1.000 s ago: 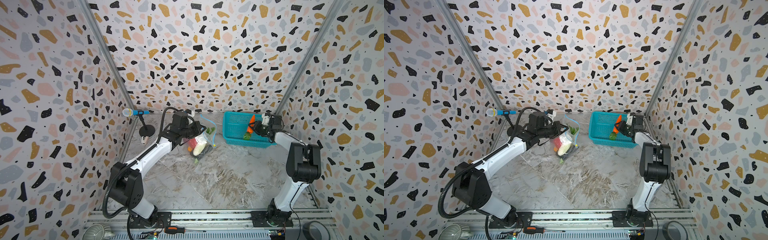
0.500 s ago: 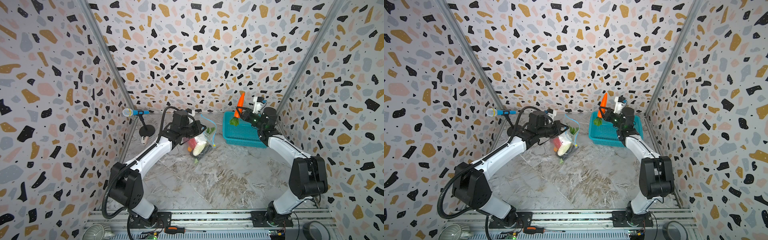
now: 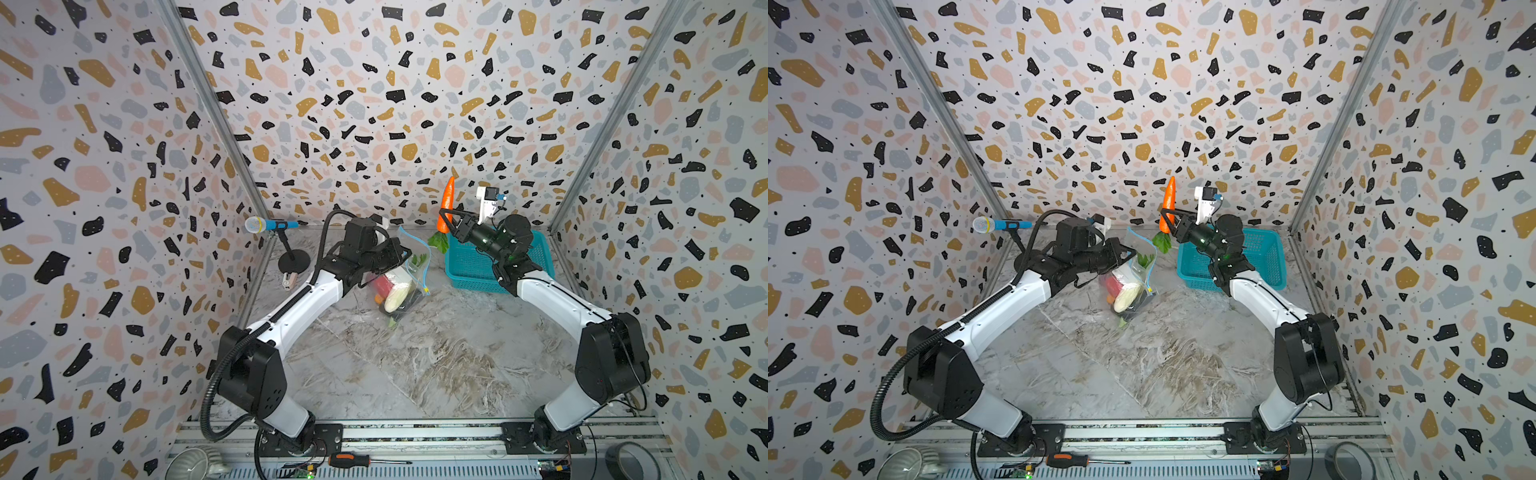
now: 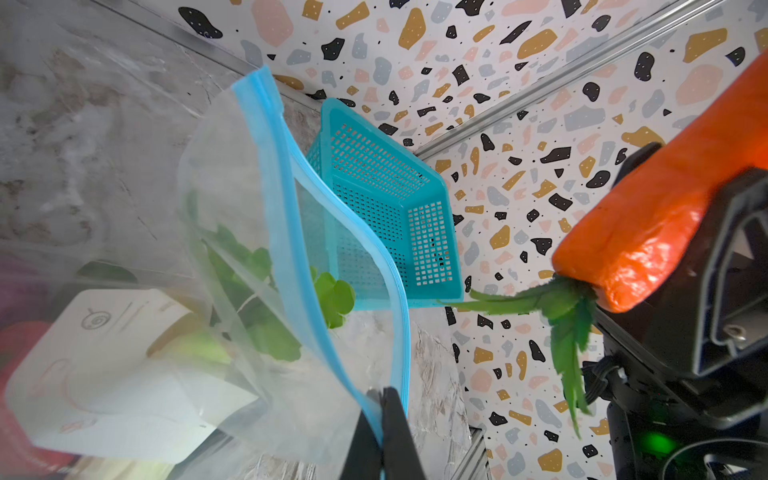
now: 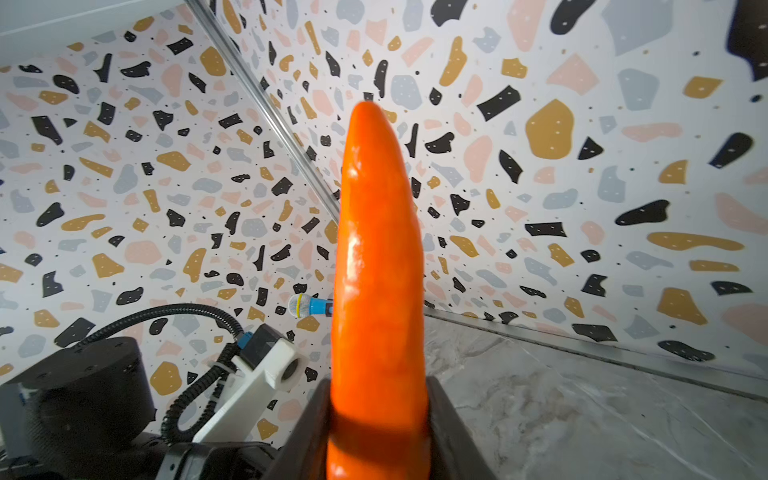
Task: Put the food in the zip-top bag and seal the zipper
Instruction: 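Lift the carrot with the right gripper and carry it to the bag mouth, then lower the carrot tip-down into the bag held open by the left gripper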
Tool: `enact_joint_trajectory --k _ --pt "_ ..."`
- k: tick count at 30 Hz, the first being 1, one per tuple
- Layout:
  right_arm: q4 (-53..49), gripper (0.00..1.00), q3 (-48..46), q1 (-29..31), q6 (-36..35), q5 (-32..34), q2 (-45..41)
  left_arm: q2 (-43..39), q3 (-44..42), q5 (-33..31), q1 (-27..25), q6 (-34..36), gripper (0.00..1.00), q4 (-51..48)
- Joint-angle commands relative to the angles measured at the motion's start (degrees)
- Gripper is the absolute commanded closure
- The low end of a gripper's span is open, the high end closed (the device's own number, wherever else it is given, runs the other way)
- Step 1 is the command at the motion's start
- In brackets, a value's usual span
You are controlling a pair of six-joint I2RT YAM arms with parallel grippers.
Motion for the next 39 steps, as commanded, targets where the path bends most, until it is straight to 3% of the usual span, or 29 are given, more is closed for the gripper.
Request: enact_joint_trajectory --k 1,19,39 --pt "2.2 0.72 3.52 1.87 -2.14 0.23 0.35 -2.32 3.29 -0.46 -0.3 0.38 1.0 -0.92" --pt "-1.03 0.73 8.88 5.81 -3.8 1.94 7.37 -4.13 5.96 -1.86 -0.29 1.14 1.0 -4.05" --pt "-7.65 0.72 6.06 9.48 -8.04 6.25 7.0 -5.69 5.01 -1.87 -0.31 1.33 1.0 -3.8"
